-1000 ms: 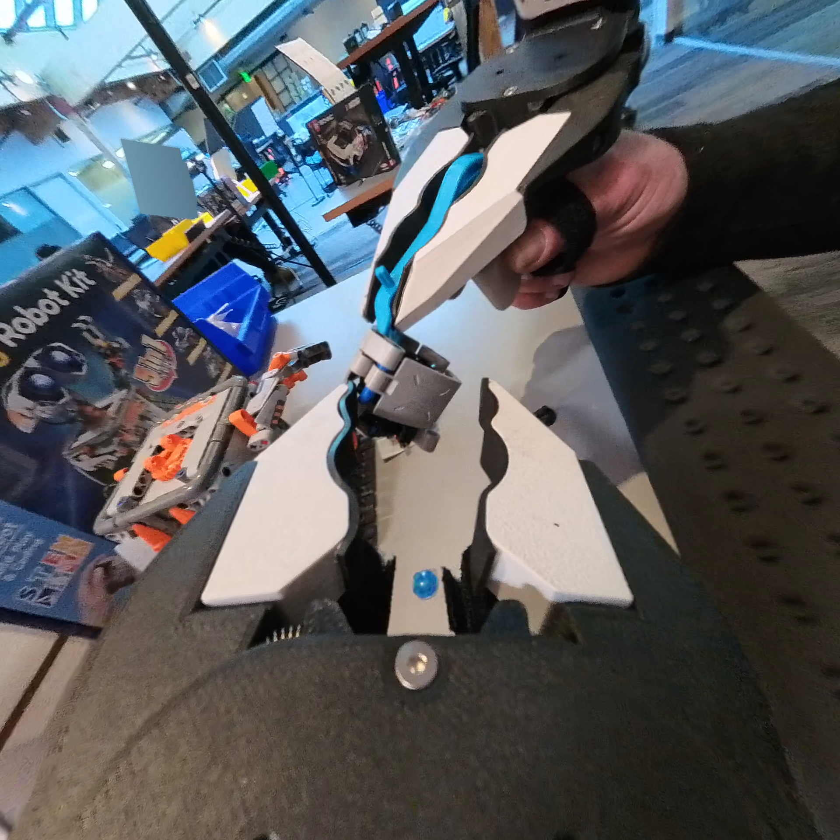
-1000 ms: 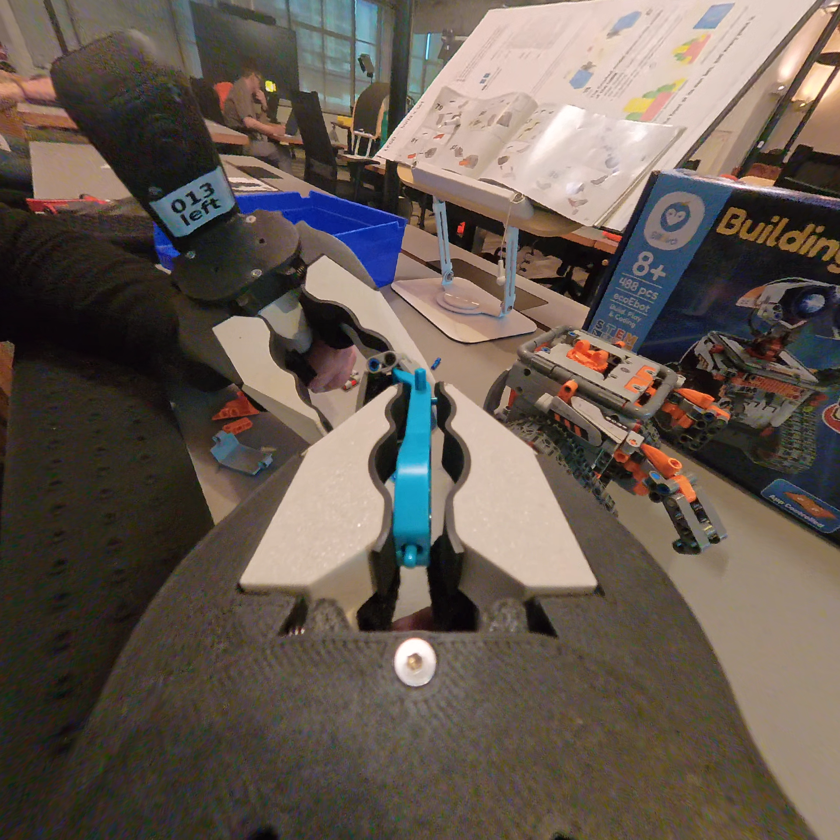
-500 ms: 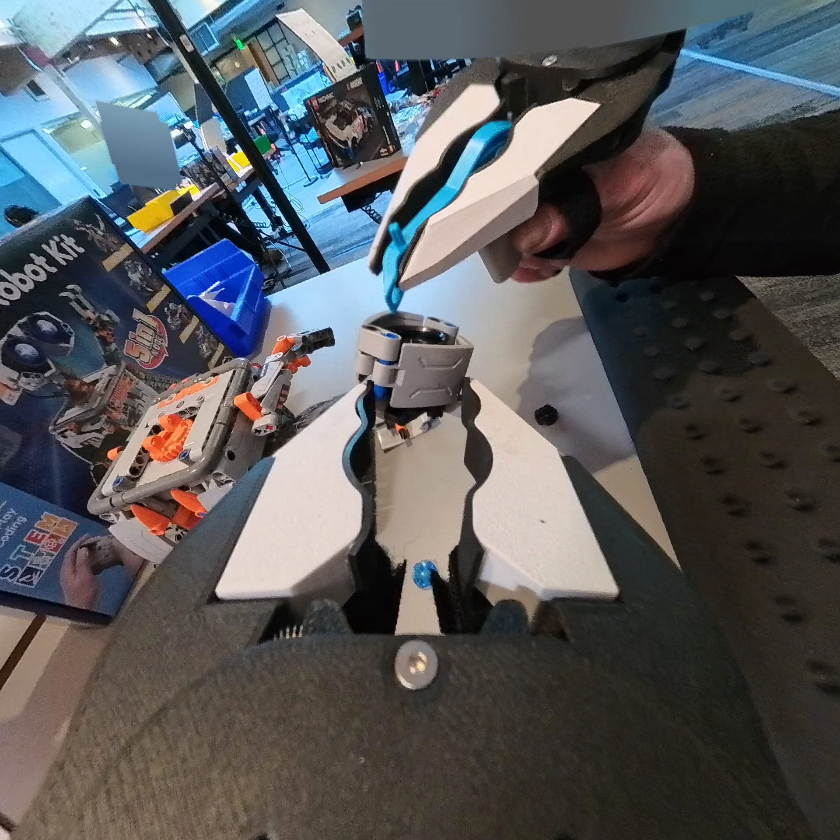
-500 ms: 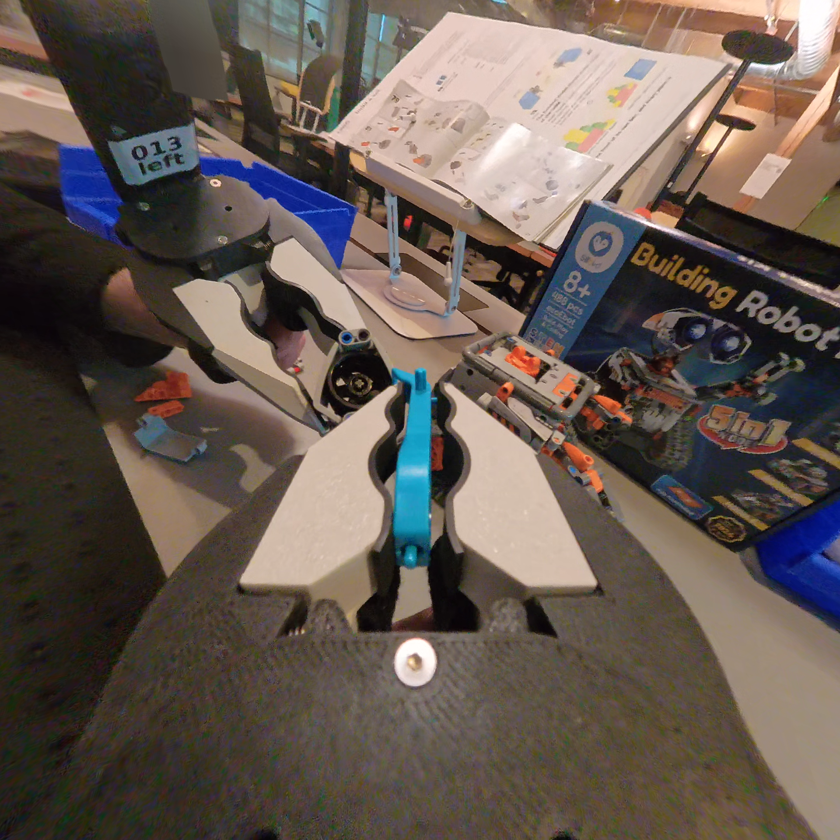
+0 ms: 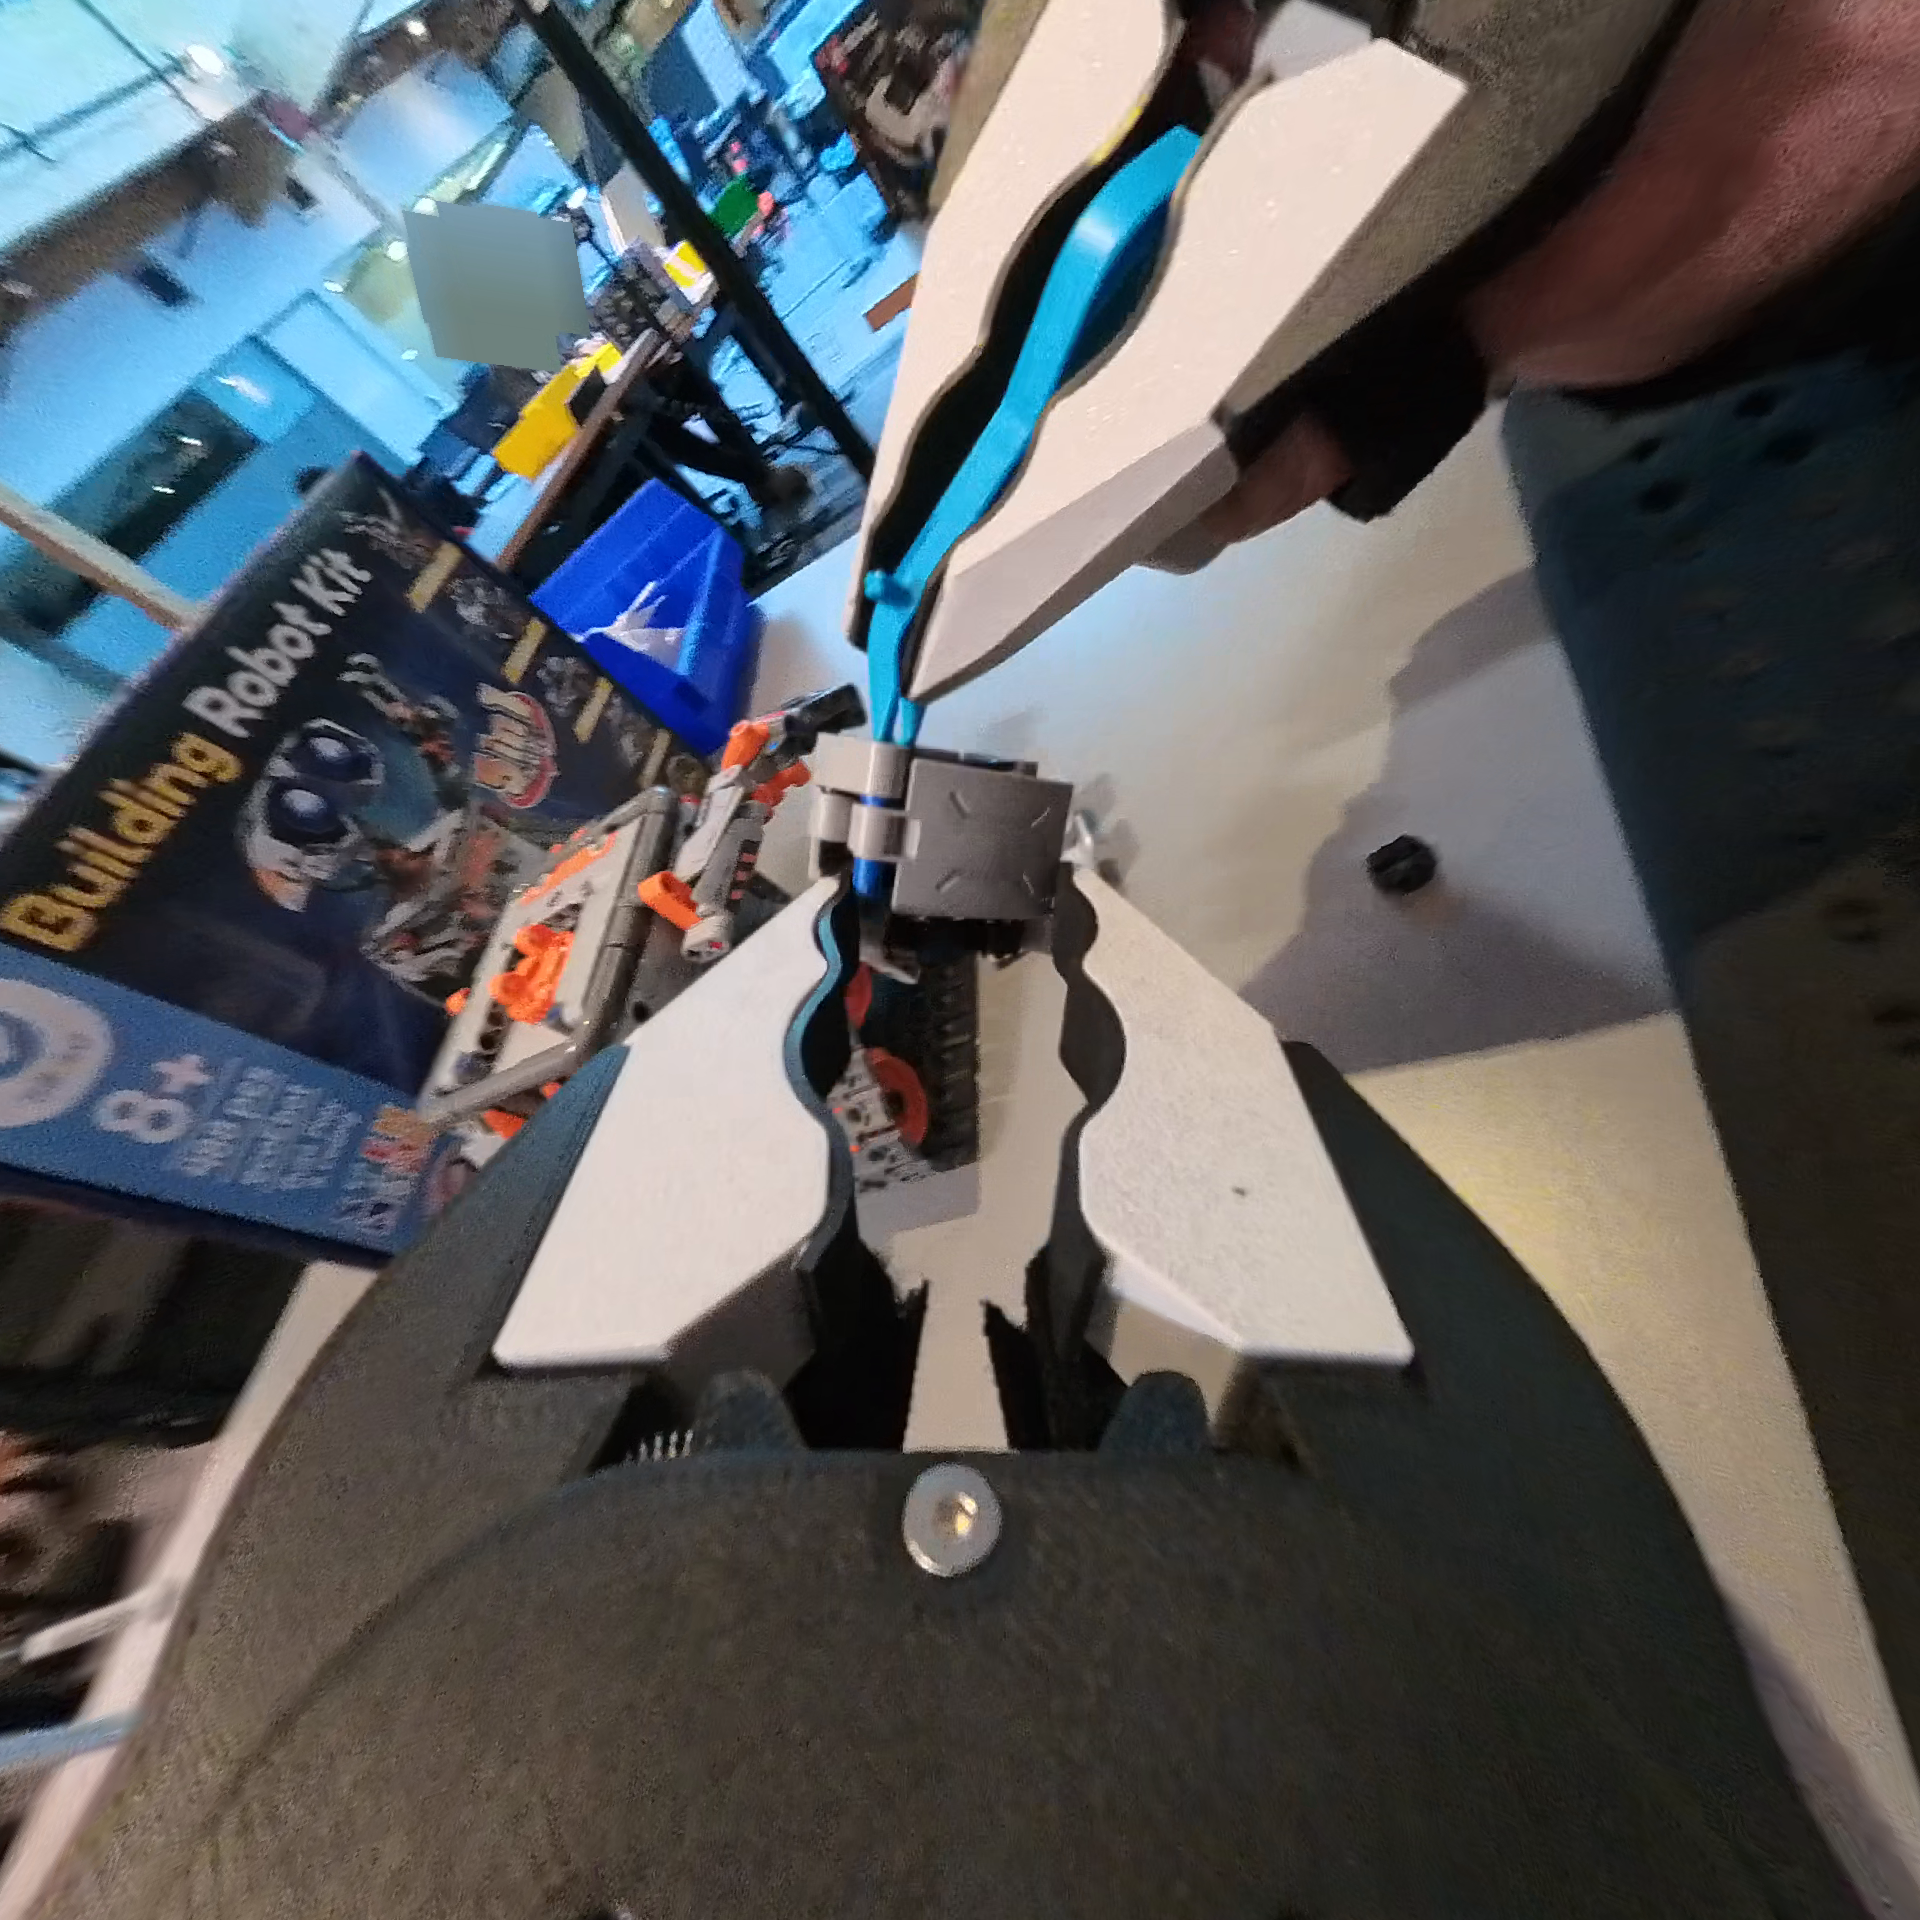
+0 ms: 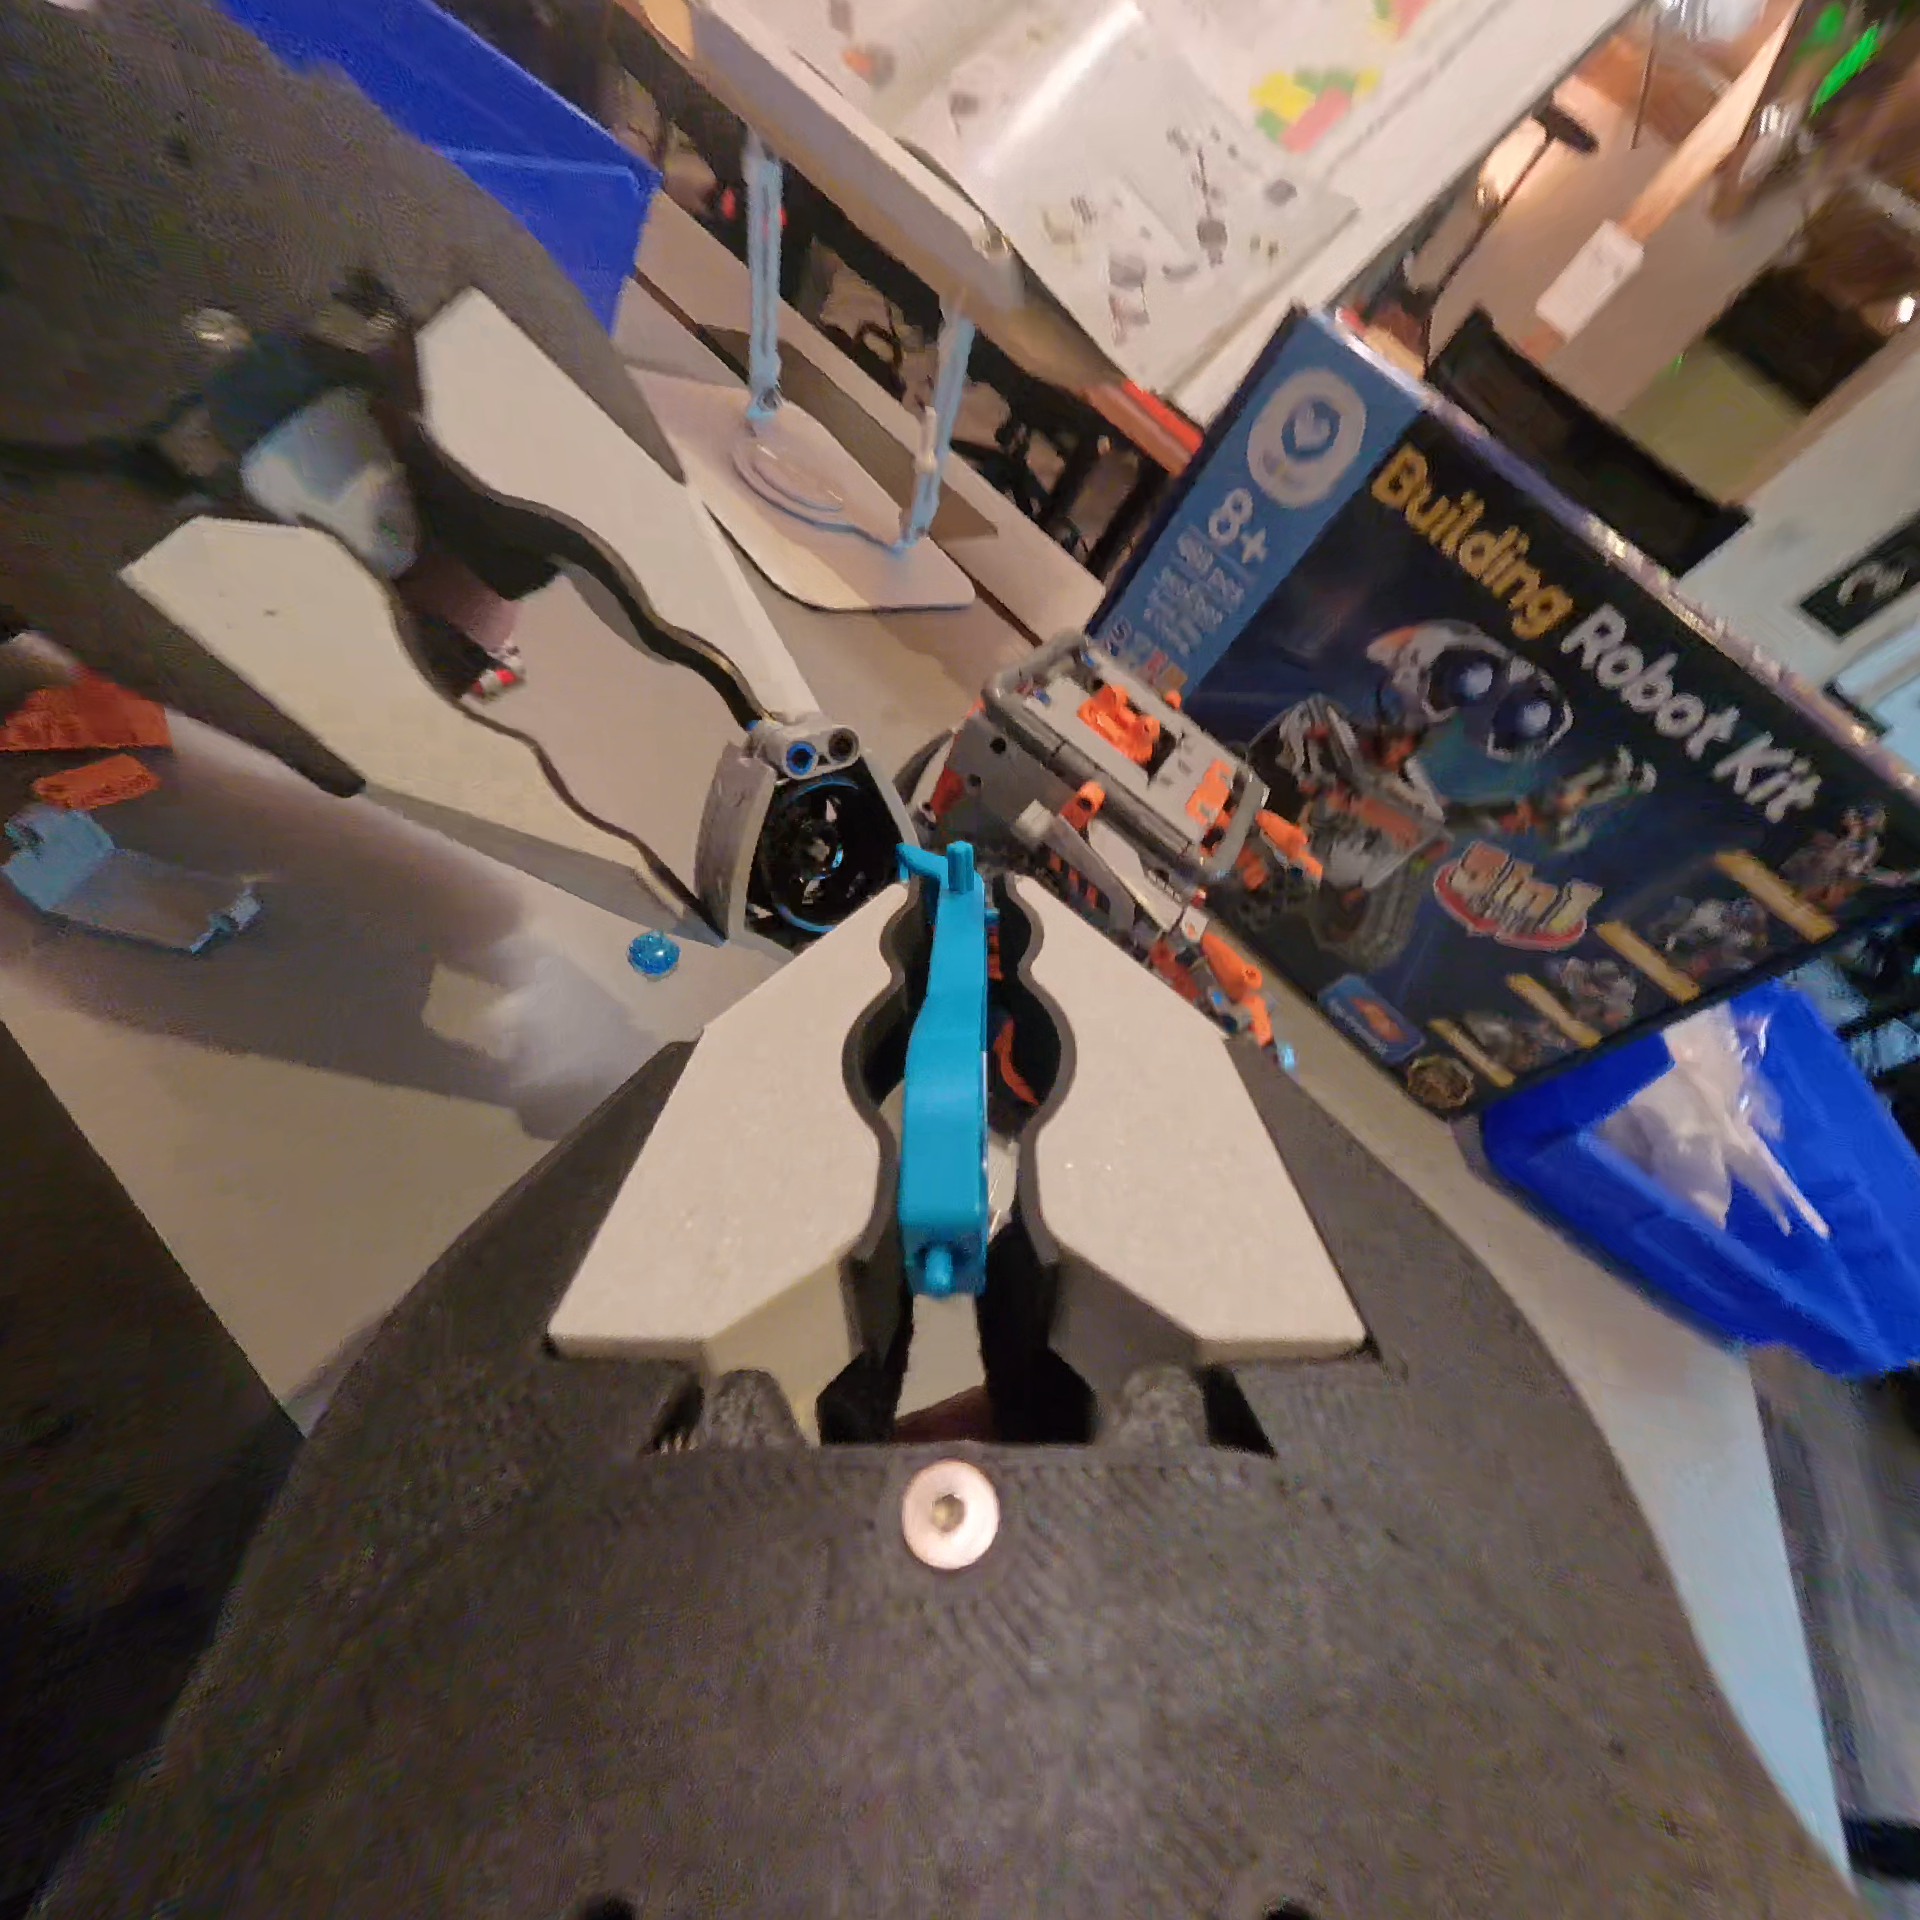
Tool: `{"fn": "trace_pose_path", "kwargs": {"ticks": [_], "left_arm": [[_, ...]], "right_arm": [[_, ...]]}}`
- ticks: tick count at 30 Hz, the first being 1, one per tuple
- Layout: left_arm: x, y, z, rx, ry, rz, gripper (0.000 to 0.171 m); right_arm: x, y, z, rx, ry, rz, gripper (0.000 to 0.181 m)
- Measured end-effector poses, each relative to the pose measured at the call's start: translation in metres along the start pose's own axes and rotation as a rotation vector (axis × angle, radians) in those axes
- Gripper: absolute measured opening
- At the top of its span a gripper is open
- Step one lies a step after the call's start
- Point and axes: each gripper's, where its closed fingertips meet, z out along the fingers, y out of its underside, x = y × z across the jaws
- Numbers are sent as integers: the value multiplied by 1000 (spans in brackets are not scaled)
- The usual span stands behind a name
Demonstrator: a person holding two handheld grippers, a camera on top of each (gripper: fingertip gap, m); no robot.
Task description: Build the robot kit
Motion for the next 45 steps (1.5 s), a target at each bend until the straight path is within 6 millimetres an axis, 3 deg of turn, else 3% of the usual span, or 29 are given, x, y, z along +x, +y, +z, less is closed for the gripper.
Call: {"fn": "trace_pose_path", "kwargs": {"ticks": [4,9,17,23,25,29,31,34,40,45], "left_arm": [[-6,-3,2,-71,-128,135,34],[-9,-5,4,-58,-145,134,33],[-8,-1,5,-95,-151,170,33],[-9,-3,4,-64,-138,161,32],[-7,-1,5,-81,-97,162,33],[21,14,8,-149,140,117,32],[41,34,9,-250,248,240,32],[56,56,7,-360,314,362,33],[65,68,2,-409,398,402,33],[66,66,0,-406,462,422,33]], "right_arm": [[5,6,6,-30,30,90,10],[3,5,9,49,-82,312,10],[13,4,-2,104,-92,358,10],[8,-6,-9,174,-157,356,10],[8,-6,-12,172,-155,313,10],[3,0,-19,143,-196,198,10],[-6,5,-20,113,-231,100,10],[-26,17,-19,48,-308,-59,11],[-58,38,-11,-34,-445,-279,11],[-68,44,-3,-47,-493,-435,11]]}}
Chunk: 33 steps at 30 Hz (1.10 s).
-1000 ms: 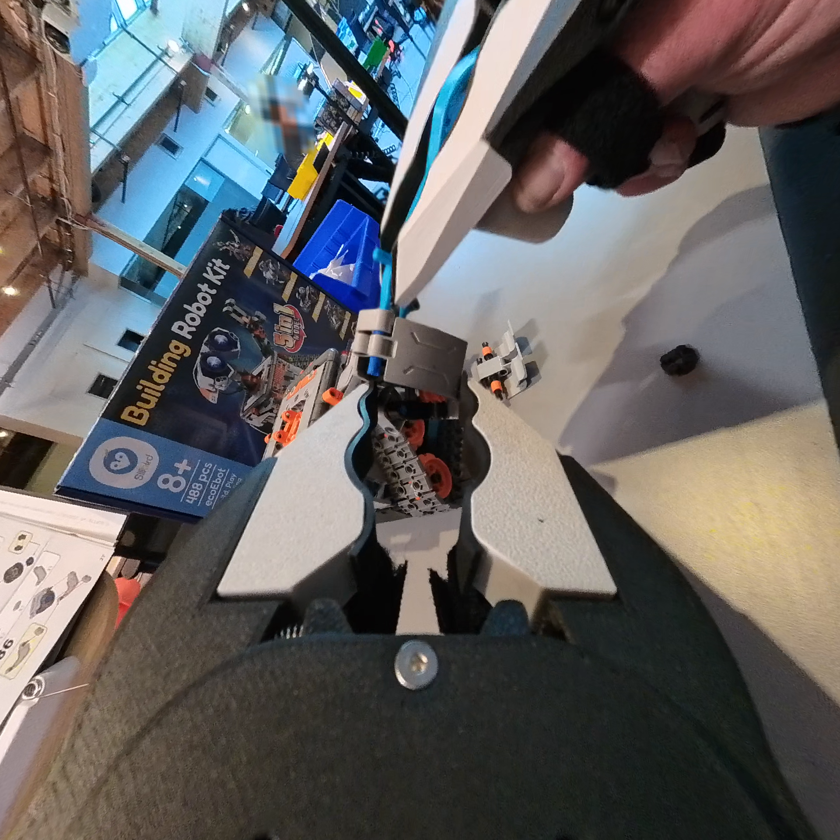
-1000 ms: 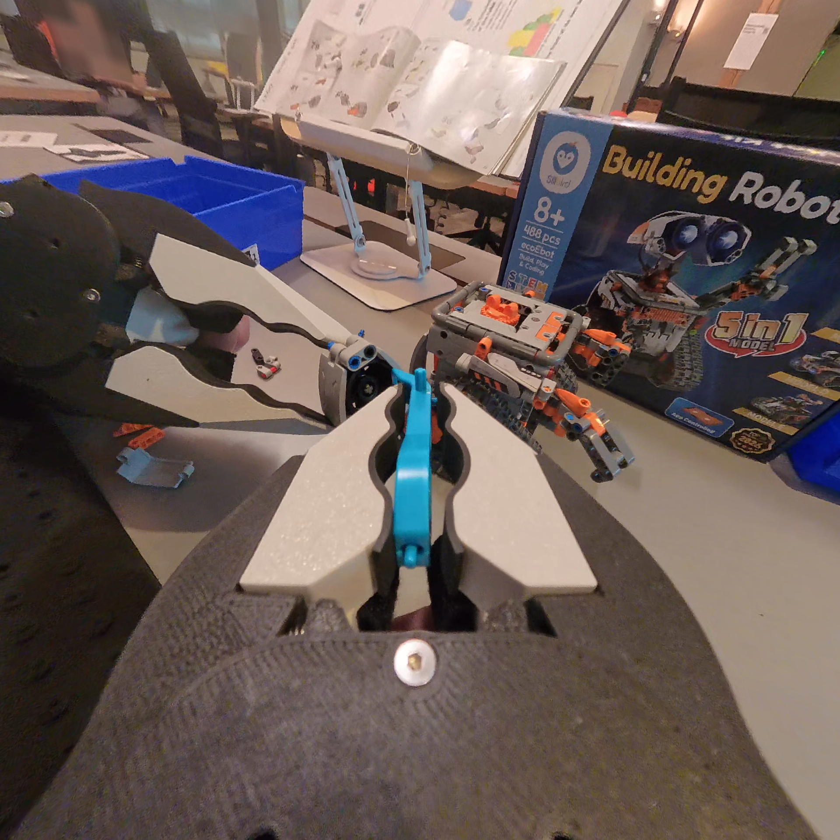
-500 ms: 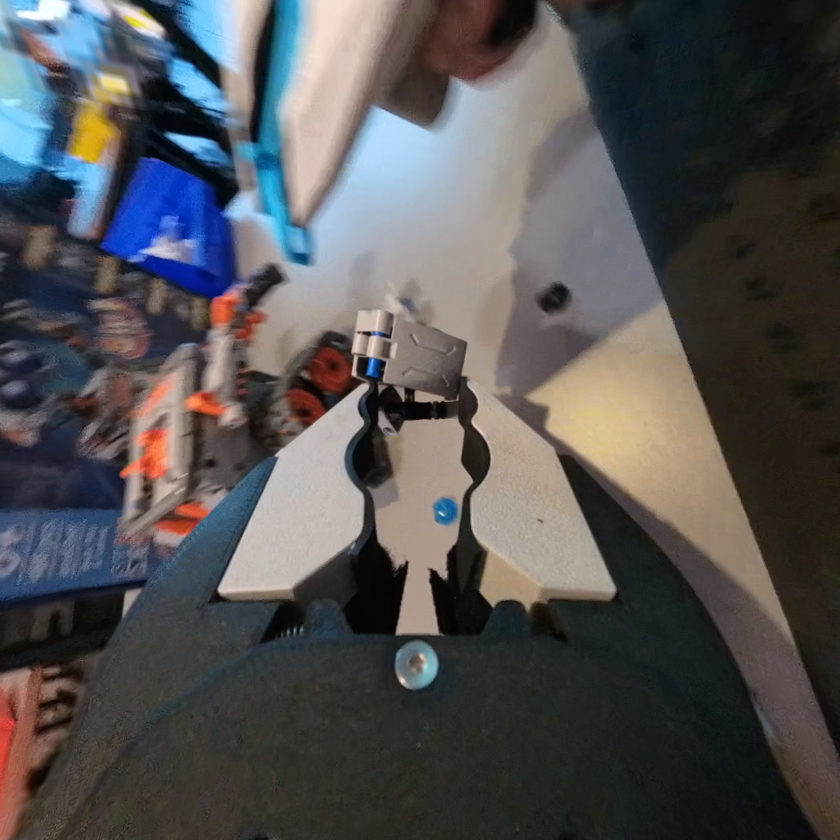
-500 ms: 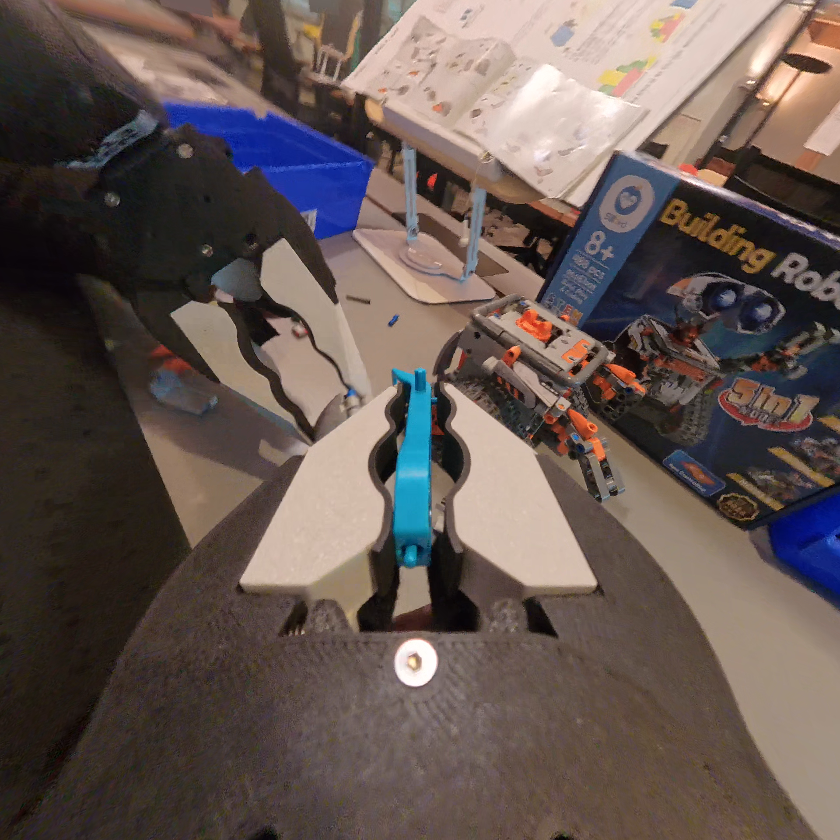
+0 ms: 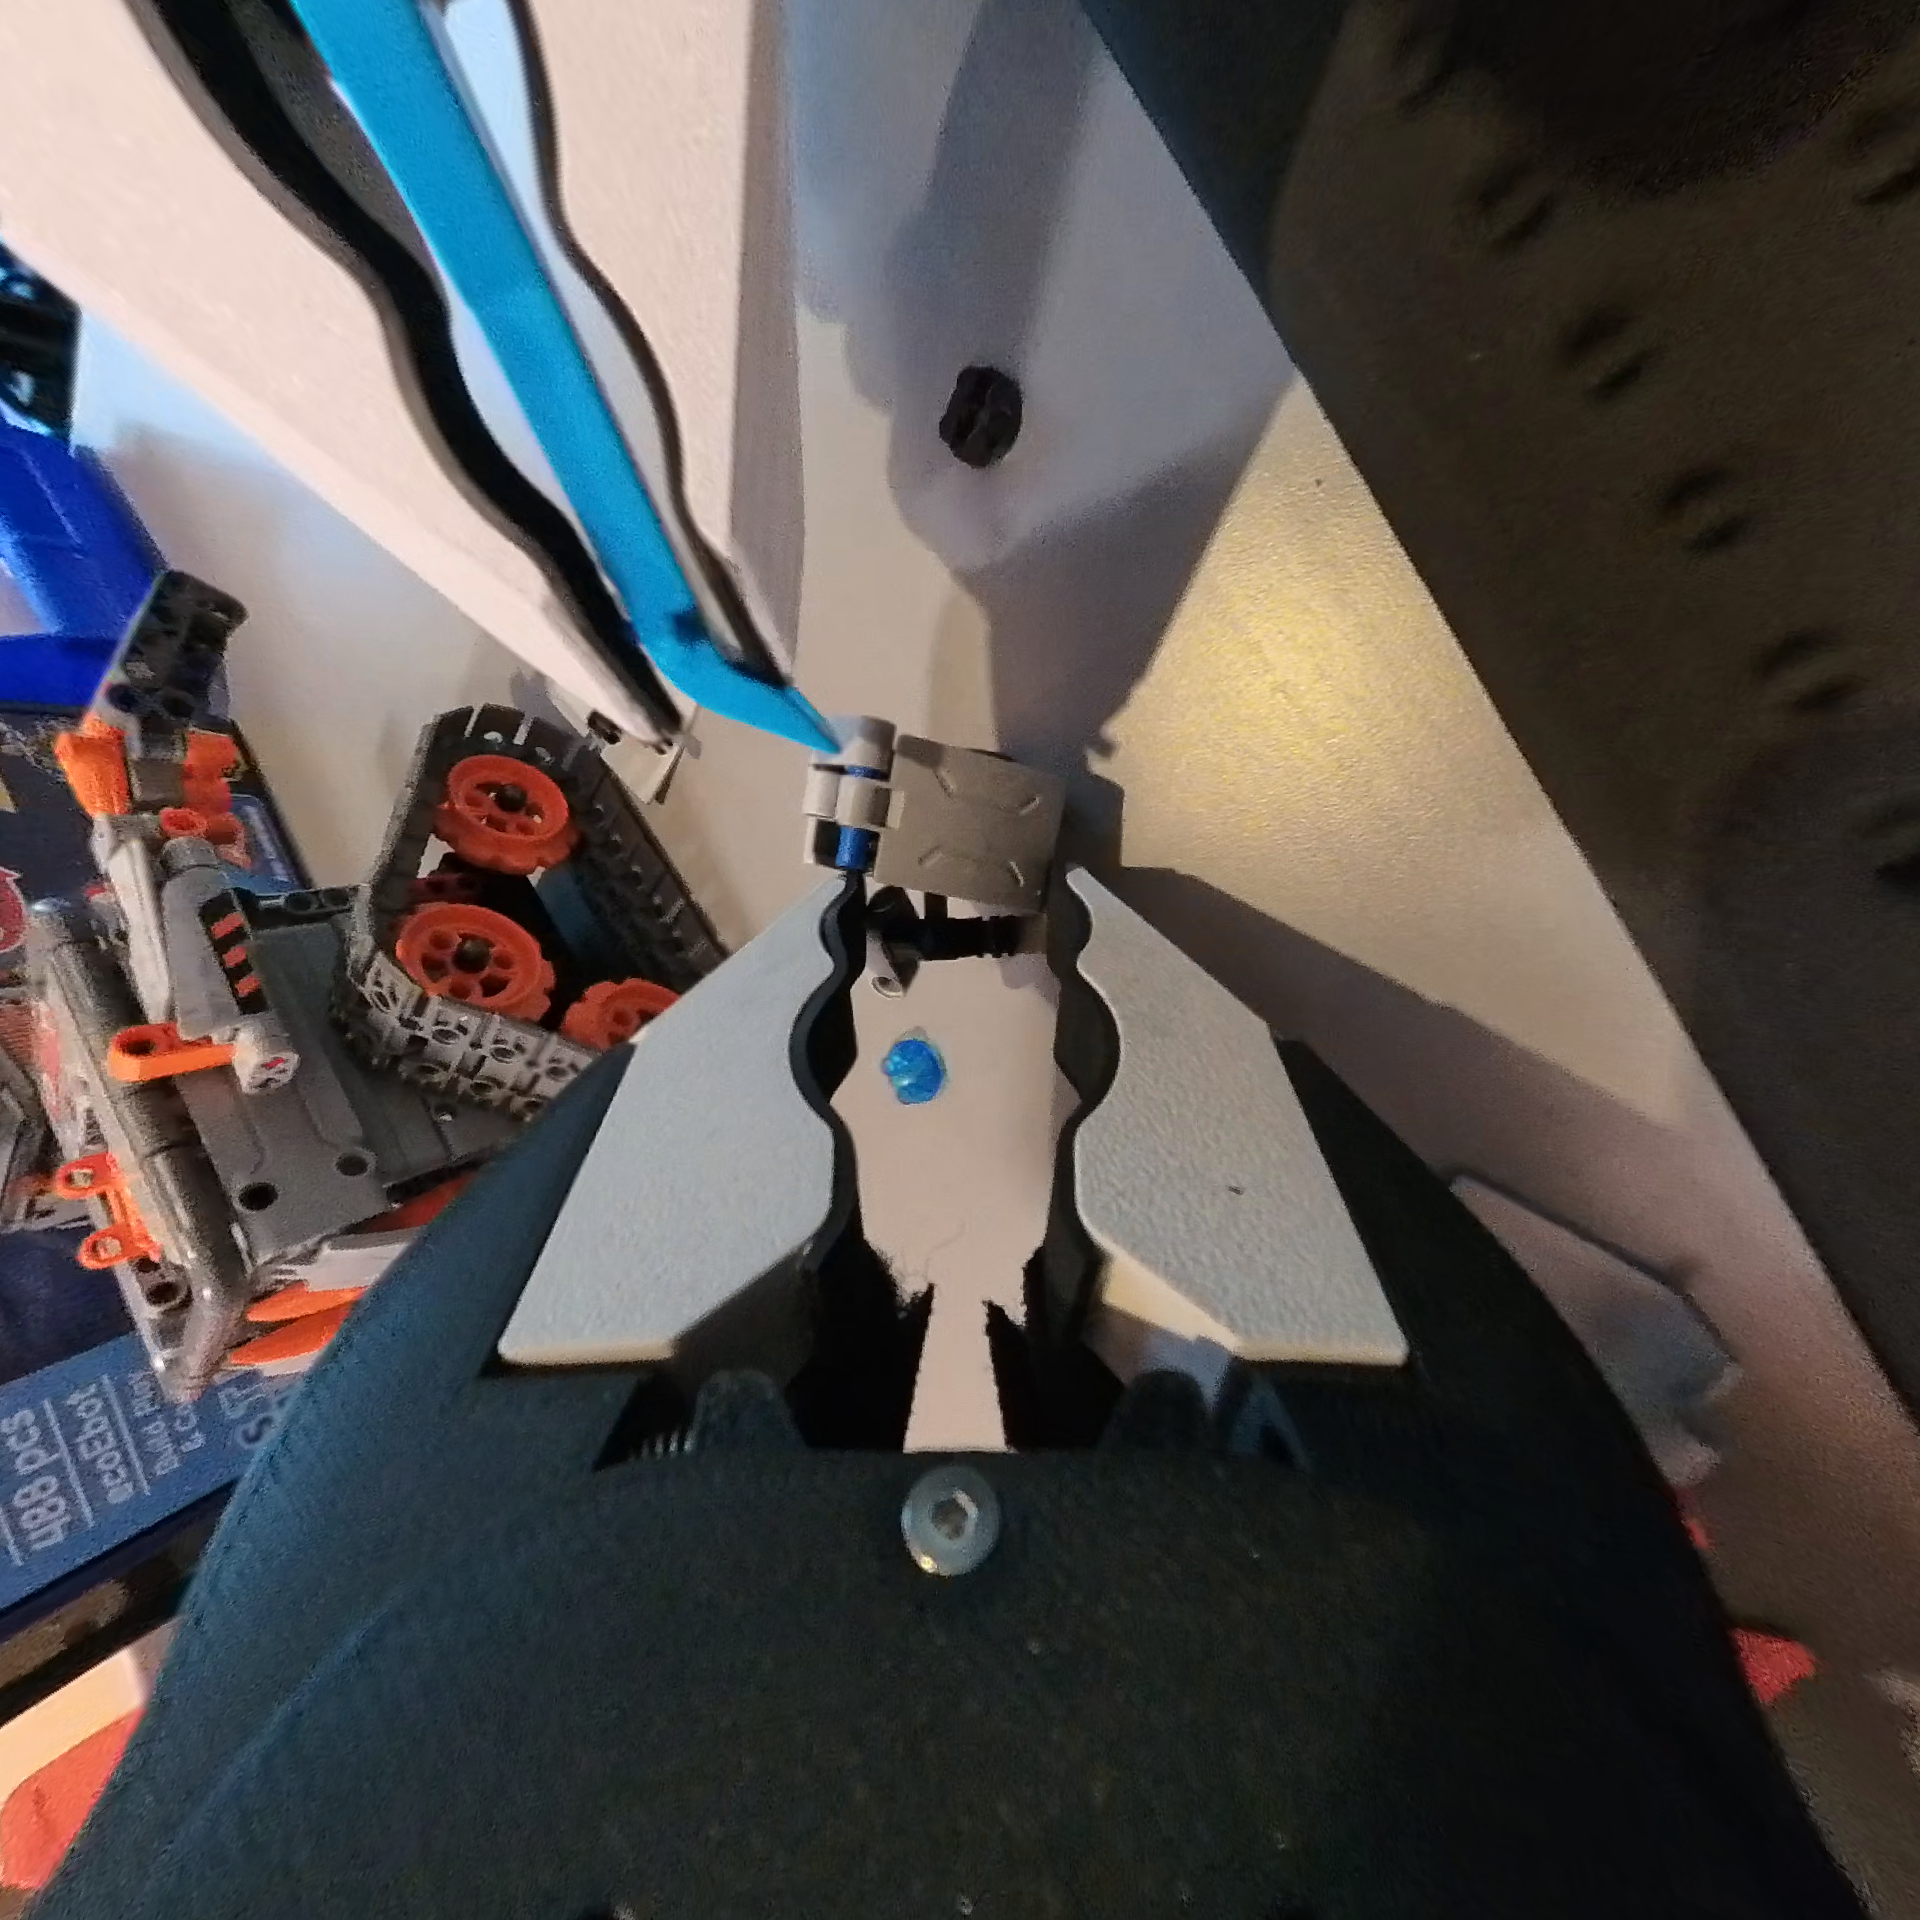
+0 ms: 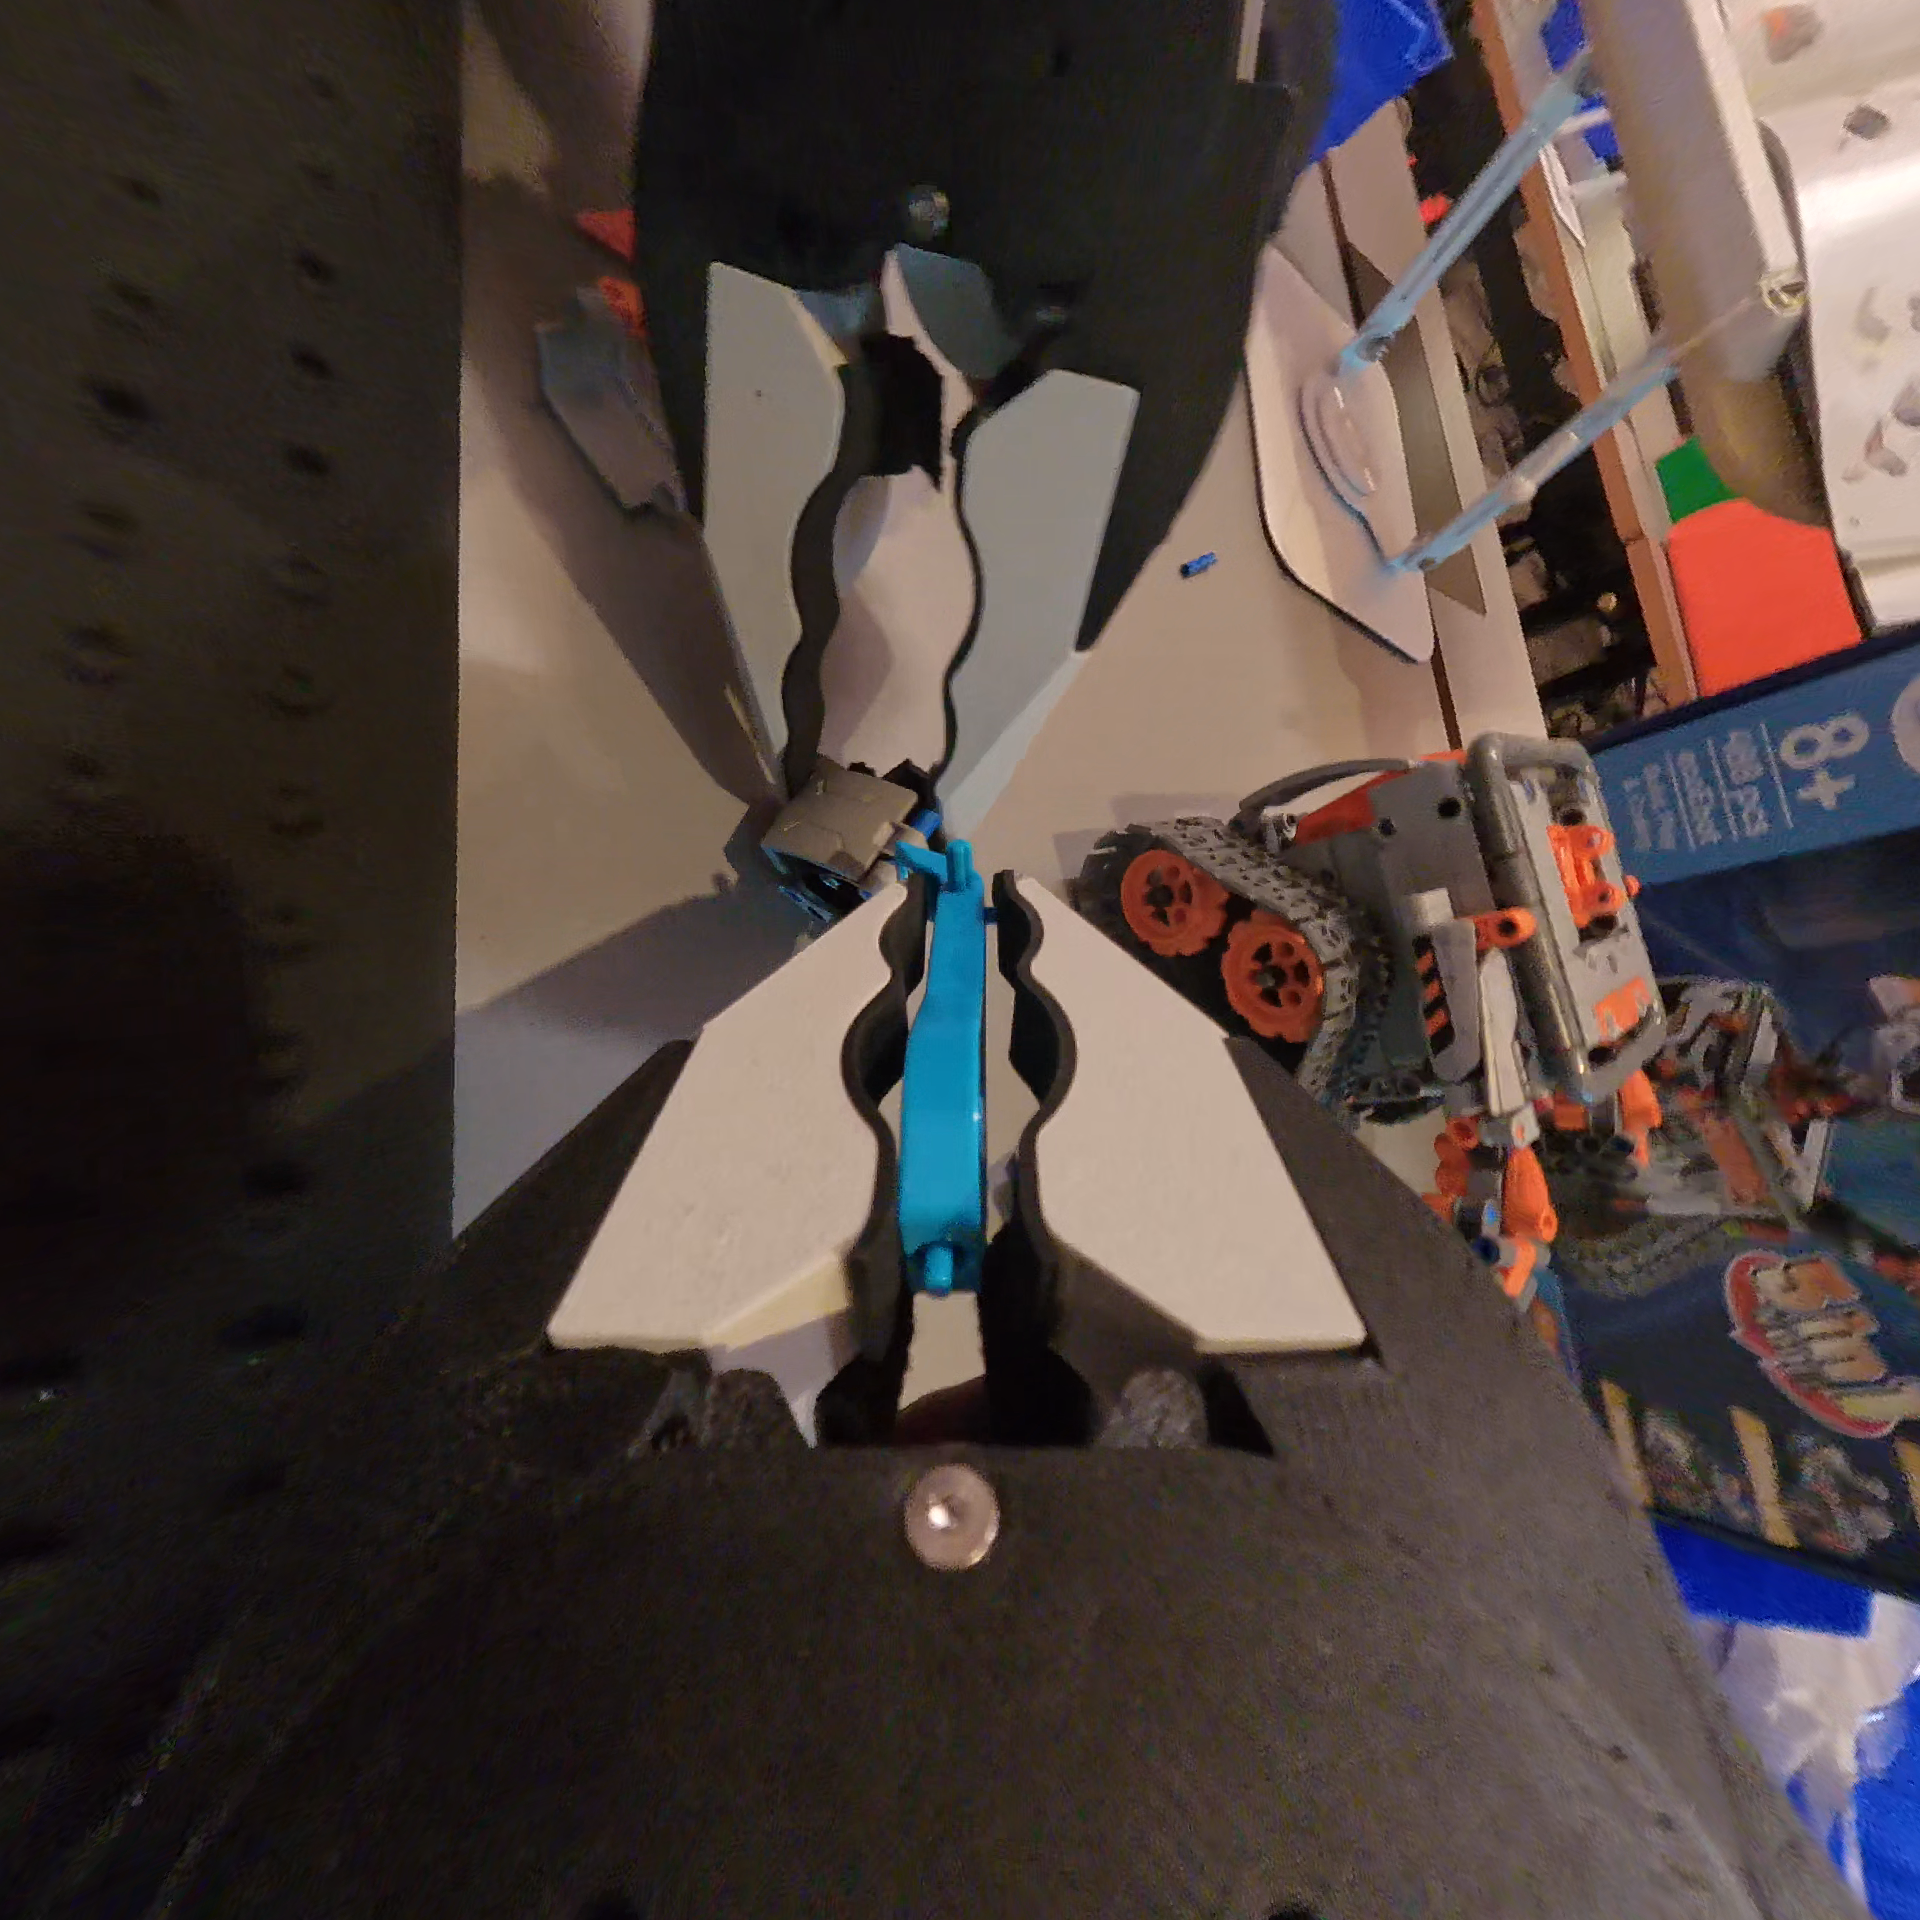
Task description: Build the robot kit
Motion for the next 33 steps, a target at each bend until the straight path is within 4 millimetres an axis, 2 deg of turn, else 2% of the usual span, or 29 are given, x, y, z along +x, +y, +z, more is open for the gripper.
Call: {"fn": "trace_pose_path", "kwargs": {"ticks": [4,13,18,25,33], "left_arm": [[2,0,0,-8,44,44,32],[3,-1,0,31,134,95,32],[3,-3,2,31,143,101,32],[2,-5,2,8,115,112,32],[1,-5,4,-14,84,125,31]], "right_arm": [[-2,0,6,-26,-27,-112,11],[-2,3,7,-68,-95,-309,11],[-5,2,8,-57,-165,-328,11],[-8,7,6,-67,-282,-221,10],[-6,10,8,-95,-369,6,11]]}}
